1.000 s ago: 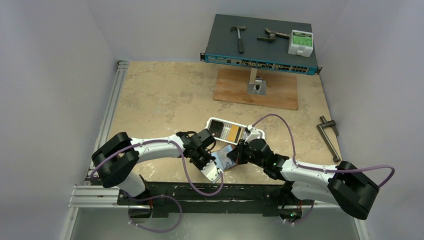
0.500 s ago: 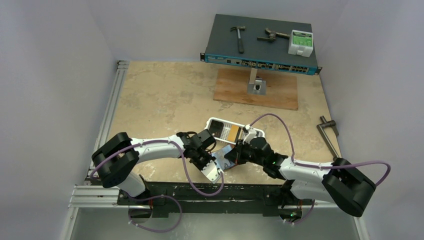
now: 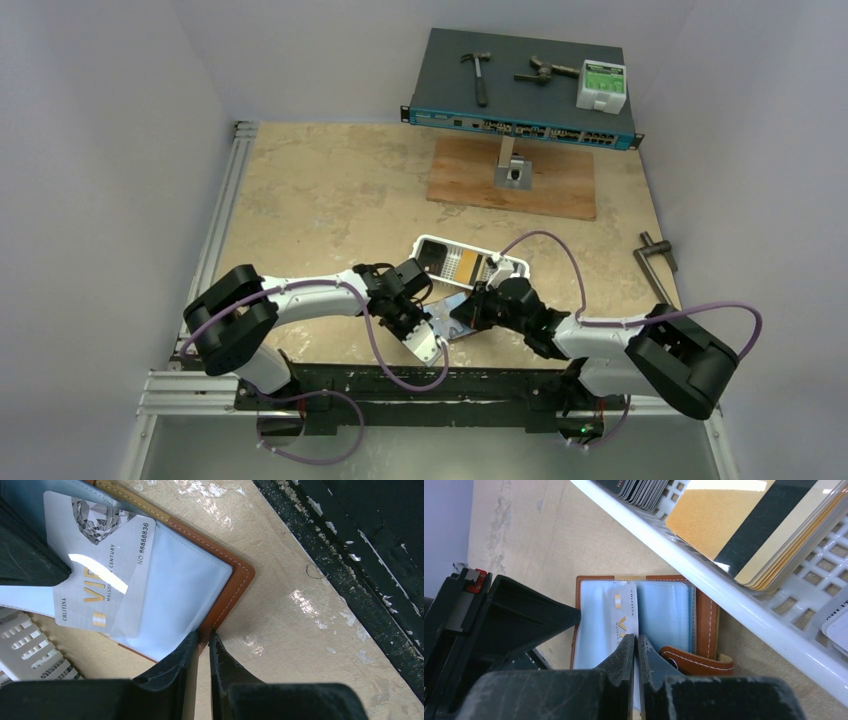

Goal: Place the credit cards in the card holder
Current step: Insert the credit card into the card holder.

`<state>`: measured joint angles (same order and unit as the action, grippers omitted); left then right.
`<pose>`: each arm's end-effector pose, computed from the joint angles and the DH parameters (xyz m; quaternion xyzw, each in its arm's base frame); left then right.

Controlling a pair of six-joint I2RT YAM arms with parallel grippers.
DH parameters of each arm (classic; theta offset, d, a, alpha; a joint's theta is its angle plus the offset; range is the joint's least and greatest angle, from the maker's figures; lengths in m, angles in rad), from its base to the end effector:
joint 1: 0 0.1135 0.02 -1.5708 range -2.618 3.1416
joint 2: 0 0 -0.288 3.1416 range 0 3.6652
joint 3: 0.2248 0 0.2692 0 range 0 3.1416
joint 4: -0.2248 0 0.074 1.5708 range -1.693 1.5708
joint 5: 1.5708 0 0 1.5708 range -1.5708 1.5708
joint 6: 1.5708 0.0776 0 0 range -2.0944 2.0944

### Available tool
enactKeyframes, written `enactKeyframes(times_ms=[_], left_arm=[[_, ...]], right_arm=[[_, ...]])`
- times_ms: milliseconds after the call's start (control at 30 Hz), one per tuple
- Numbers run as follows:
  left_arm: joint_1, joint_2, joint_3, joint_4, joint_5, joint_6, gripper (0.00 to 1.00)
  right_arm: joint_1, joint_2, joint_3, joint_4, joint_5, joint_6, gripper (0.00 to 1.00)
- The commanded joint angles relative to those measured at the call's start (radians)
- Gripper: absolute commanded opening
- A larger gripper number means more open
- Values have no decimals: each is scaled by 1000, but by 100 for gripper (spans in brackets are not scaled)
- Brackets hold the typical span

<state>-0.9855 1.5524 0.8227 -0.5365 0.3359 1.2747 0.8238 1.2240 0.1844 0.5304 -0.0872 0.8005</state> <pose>0.1414 -0.2596 0.1307 0.8922 0.3928 -0.1420 0.1718 0.1574 0.1799 0.1147 -0.0321 0.8613 0.3929 0.3206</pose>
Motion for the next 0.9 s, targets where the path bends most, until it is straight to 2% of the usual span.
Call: enactKeyframes(times_ms=[0, 233, 467, 867], left_arm=[[-1, 32, -4, 4, -42, -15, 11], [-1, 28, 0, -2, -40, -27, 10], [-1, 28, 9, -4, -40, -34, 10], [-2, 26, 11, -6, -43, -42, 9]], right_arm=[[4, 24, -11, 6, 71, 38, 0], [21, -29, -34, -30, 176, 125, 0], [160, 8, 13, -84, 311, 191, 0], [198, 18, 20, -100, 358, 204, 0]])
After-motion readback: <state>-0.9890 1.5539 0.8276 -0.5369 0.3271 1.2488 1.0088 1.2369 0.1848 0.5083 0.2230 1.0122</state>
